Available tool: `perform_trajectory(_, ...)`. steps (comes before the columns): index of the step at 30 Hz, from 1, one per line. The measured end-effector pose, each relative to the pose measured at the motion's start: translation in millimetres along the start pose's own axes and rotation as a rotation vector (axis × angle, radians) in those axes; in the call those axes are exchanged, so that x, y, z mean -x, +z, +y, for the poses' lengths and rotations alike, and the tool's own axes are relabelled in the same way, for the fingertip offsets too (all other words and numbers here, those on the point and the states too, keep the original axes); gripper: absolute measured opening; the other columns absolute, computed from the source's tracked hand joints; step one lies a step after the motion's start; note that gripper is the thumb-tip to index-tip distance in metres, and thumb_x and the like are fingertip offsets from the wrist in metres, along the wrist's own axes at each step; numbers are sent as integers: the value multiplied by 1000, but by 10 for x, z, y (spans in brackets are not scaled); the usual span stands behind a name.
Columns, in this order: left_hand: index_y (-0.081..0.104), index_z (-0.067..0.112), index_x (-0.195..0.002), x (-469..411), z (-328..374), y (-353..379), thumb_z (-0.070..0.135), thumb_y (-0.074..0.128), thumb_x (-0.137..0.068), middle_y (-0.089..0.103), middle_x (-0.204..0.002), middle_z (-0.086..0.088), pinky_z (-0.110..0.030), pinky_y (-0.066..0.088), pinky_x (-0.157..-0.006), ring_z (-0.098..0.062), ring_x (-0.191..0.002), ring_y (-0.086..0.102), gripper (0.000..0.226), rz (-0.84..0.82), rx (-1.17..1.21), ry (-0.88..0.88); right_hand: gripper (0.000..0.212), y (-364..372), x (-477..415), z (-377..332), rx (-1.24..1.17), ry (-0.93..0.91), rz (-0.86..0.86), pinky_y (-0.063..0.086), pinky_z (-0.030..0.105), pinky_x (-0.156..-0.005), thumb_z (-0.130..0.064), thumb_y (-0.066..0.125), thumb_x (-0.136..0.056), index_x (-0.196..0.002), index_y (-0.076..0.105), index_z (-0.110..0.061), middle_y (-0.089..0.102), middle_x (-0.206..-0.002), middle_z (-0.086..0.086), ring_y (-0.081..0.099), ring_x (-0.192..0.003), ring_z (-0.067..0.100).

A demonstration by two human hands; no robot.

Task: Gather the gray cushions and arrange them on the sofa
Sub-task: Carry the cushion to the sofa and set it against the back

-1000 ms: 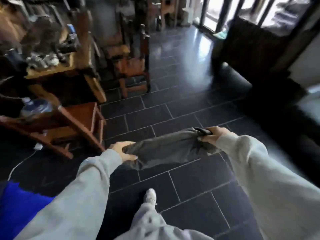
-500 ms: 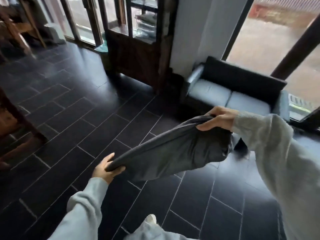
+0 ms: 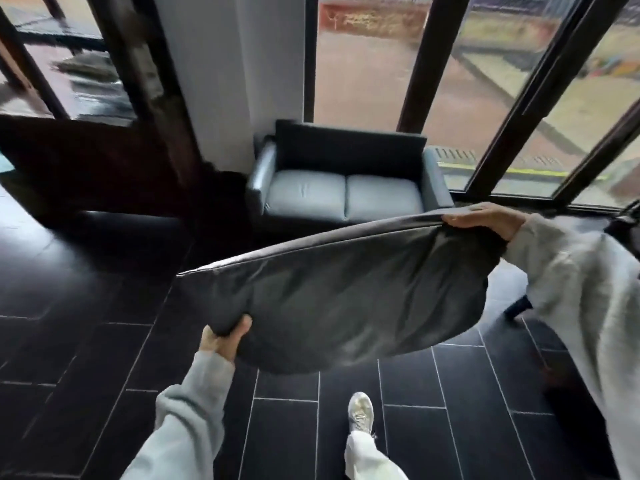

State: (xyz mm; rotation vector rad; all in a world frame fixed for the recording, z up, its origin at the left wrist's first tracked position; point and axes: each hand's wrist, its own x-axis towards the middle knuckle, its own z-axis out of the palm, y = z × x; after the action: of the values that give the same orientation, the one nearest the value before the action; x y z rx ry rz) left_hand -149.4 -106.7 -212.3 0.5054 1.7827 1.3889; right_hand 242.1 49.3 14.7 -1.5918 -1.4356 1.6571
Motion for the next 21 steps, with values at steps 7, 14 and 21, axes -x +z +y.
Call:
perform_trajectory(7, 70, 17, -86, -789, 784, 1087, 27, 79, -86, 76, -74, 12, -16, 54, -62, -1, -69, 69, 13, 112, 256, 21, 100, -1265, -1291, 122, -510, -161, 29, 51, 48, -101, -90, 69, -51, -126, 75, -23, 71, -131, 5, 67, -117, 26)
perform_trajectory(14, 63, 19, -80, -1445, 1478, 2164, 36, 86, -78, 67, -81, 5, -20, 47, -59, -7, -69, 62, 29, 216, 200, -2, 74, -1532, -2681, 153, 54, -193, 160, 49, 1, -64, -42, 97, -38, -104, 64, -36, 74, -90, -33, 66, -86, -19)
perform_trajectory(21, 66, 17, -76, -2389, 1812, 3142, 35, 89, -75, 69, -75, 4, -15, 49, -55, -8, -67, 64, 29, 142, 8, 47, 92, -1916, -4007, 306, -2, -55, 416, 58, 44, -98, -59, 98, -27, -105, 77, -16, 78, -103, 0, 72, -103, 26)
